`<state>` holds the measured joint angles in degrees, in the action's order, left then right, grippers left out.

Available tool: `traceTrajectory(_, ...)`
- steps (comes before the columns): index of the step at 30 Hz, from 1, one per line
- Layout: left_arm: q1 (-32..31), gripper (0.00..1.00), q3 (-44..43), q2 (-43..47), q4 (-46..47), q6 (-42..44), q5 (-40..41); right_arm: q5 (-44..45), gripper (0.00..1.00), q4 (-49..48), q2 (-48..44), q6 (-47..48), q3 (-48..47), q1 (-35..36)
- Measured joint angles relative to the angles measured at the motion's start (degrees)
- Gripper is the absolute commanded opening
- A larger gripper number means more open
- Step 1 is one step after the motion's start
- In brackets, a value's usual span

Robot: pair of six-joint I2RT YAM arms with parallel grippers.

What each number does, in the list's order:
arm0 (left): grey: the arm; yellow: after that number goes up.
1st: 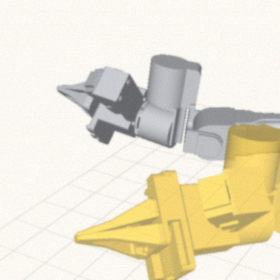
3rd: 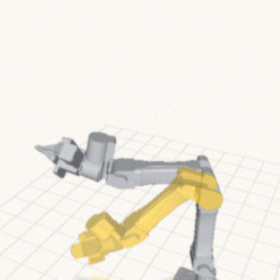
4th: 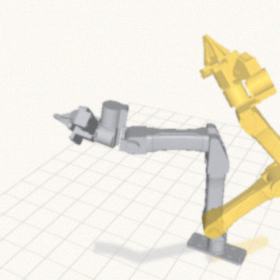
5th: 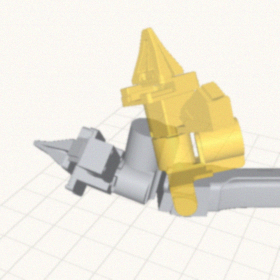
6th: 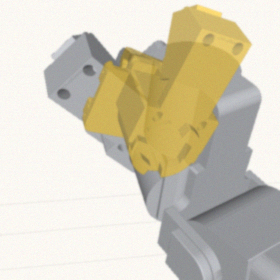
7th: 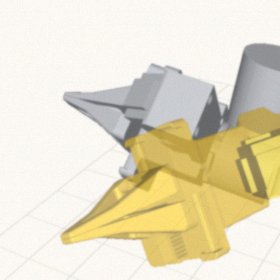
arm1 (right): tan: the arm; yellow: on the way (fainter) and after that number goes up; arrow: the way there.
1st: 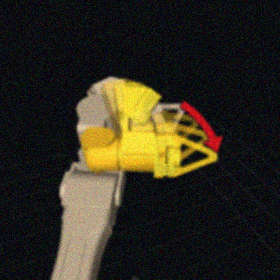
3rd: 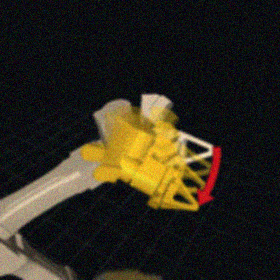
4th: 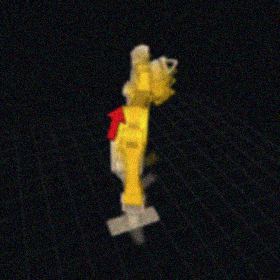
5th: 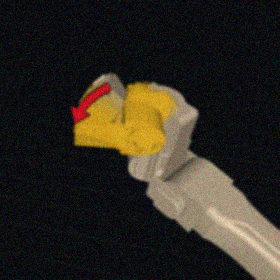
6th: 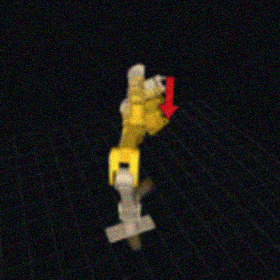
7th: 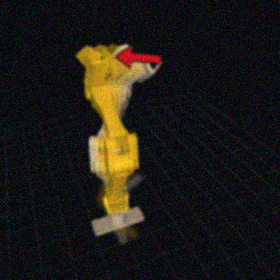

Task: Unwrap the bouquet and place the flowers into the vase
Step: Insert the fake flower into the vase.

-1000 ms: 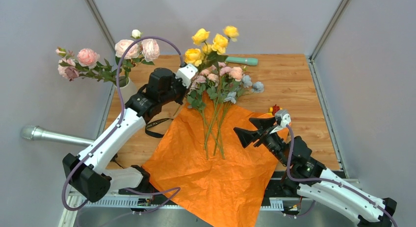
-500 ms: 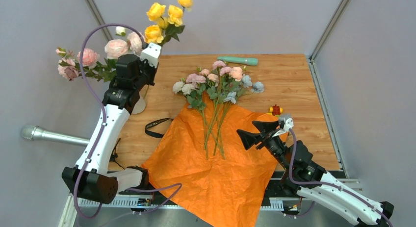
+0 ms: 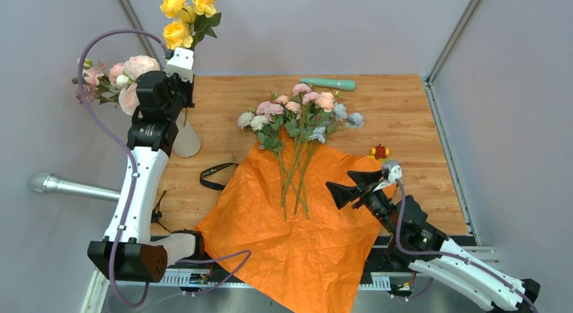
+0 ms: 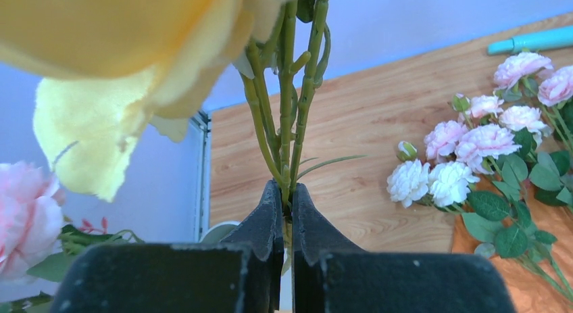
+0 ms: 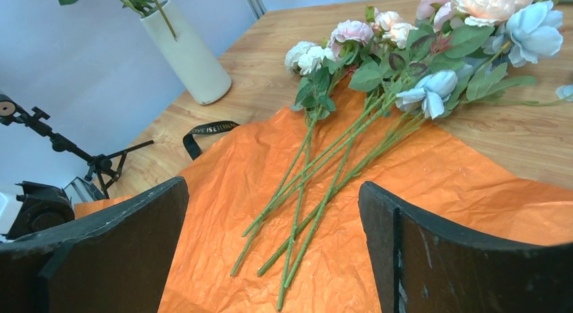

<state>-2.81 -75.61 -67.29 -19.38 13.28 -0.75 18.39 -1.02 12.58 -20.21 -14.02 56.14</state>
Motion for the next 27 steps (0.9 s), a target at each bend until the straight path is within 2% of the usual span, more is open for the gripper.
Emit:
traceTrajectory(8,1.57,0.00,-0.17,1.75,2.25,-1.95,1.07,-0.02,0.98,0.83,0.02,-0.76,1.01,0.00)
traceTrajectory(18,1.90,0.00,-5.29,1.88,2.01,-2.89,1.03,-0.02,0.98,1.22,0.02,-1.31,1.60,0.00)
traceTrajectory(27,1.97,0.00,-6.58,1.86,1.66,-2.89,3.02,-0.04,0.98,1.42,0.57,-1.84,2.01,0.00)
